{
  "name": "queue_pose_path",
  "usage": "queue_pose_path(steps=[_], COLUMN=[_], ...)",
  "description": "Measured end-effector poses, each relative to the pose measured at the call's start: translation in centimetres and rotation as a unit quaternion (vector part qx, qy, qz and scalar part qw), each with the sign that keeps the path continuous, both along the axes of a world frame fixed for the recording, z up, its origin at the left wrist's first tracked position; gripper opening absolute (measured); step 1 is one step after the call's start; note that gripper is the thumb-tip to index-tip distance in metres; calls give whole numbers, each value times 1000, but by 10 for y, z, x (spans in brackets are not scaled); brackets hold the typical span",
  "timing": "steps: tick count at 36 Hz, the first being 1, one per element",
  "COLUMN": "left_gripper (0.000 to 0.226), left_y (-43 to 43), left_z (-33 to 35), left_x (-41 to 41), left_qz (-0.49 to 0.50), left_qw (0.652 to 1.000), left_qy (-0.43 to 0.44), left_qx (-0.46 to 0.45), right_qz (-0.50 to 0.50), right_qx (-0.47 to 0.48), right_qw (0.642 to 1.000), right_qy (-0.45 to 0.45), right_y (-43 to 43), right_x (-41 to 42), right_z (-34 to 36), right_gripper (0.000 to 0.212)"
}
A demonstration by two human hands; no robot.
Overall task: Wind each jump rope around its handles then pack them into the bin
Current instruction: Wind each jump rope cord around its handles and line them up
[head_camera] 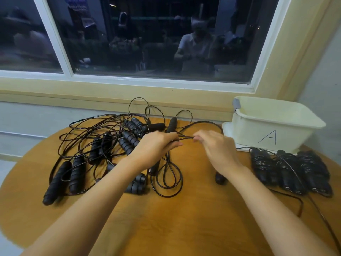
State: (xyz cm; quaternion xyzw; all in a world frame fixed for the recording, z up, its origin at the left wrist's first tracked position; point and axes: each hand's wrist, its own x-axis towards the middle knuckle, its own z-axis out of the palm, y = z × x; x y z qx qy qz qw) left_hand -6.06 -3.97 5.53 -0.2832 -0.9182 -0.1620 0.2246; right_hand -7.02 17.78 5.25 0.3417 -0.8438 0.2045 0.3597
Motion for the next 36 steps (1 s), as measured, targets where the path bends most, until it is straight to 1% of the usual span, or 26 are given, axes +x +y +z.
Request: queue_pose_path(steps=[2, 3, 4, 6, 8, 9, 11, 13, 14, 15, 17, 19, 20, 22, 23, 24, 26, 28, 29, 30, 32, 33, 34, 35, 36], left_gripper=[35, 34, 33, 26, 21, 19, 19, 28, 32, 35, 37, 35, 32, 25, 26, 29, 34, 36, 36, 35, 38, 39, 38, 35, 31], left_y=[-10, -18, -27, -51, -72, -75, -66, -46, -35, -25, -11, -2, 1, 2, 0, -3, -16, -38, -51, -64, -80, -81, -77, -69, -59], left_z=[-2, -2, -3, -6, -8, -10, -9, -10, -12, -15, -21, -23, -23, -23, -24, -24, -27, -28, -31, -33, -35, -34, -32, -28, -27], left_x=[0, 1, 0, -3, -6, -5, 1, 9, 12, 14, 15, 16, 18, 19, 19, 19, 17, 14, 12, 10, 8, 9, 11, 14, 15], left_qz=[8, 23, 48, 106, 144, 145, 118, 88, 75, 64, 46, 29, 14, -20, -27, -26, -1, 53, 86, 114, 138, 137, 128, 113, 91], left_qw=[1000, 999, 998, 991, 984, 986, 992, 994, 994, 995, 993, 990, 990, 989, 990, 991, 994, 995, 994, 992, 988, 988, 989, 990, 990], left_qy=[-11, -14, -16, -25, -26, -17, 26, 64, 72, 76, 98, 128, 136, 140, 135, 127, 110, 85, 70, 54, 56, 65, 73, 83, 93], left_qx=[11, 18, 29, 74, 97, 85, 40, -3, -18, -33, -49, -43, -39, -40, -40, -34, -19, 1, 16, 31, 31, 15, -5, -28, -52], right_qz=[-55, -93, -130, -199, -235, -248, -241, -194, -169, -151, -129, -108, -88, -29, -6, 0, -25, -78, -106, -134, -179, -187, -187, -173, -148], right_qx=[-19, -30, -40, -45, 22, 51, 57, 51, 65, 91, 167, 216, 216, 176, 151, 124, 43, -36, -49, -32, 49, 83, 103, 117, 135], right_qw=[998, 995, 991, 978, 965, 958, 958, 970, 976, 980, 977, 970, 971, 978, 982, 986, 993, 994, 992, 990, 981, 974, 968, 966, 969], right_qy=[34, 33, 17, -47, -112, -132, -143, -136, -122, -94, -22, 33, 56, 105, 110, 112, 104, 67, 47, 21, -50, -93, -133, -150, -145], right_y=[12, 19, 27, 42, 49, 49, 40, 22, 13, 4, -11, -20, -21, -18, -14, -10, 2, 17, 26, 32, 40, 39, 35, 30, 23], right_x=[-2, -3, -4, -7, -10, -12, -11, -6, -4, -2, 2, 4, 4, 3, 3, 2, 0, -2, -4, -6, -11, -12, -11, -10, -8], right_z=[3, 5, 8, 9, 5, 2, -3, -6, -7, -8, -11, -14, -17, -23, -23, -24, -23, -21, -20, -19, -19, -21, -22, -23, -24], right_gripper=[7, 10, 12, 12, 11, 16, 32, 65, 78, 85, 89, 82, 70, 27, 16, 21, 29, 29, 27, 25, 26, 32, 50, 73, 91])
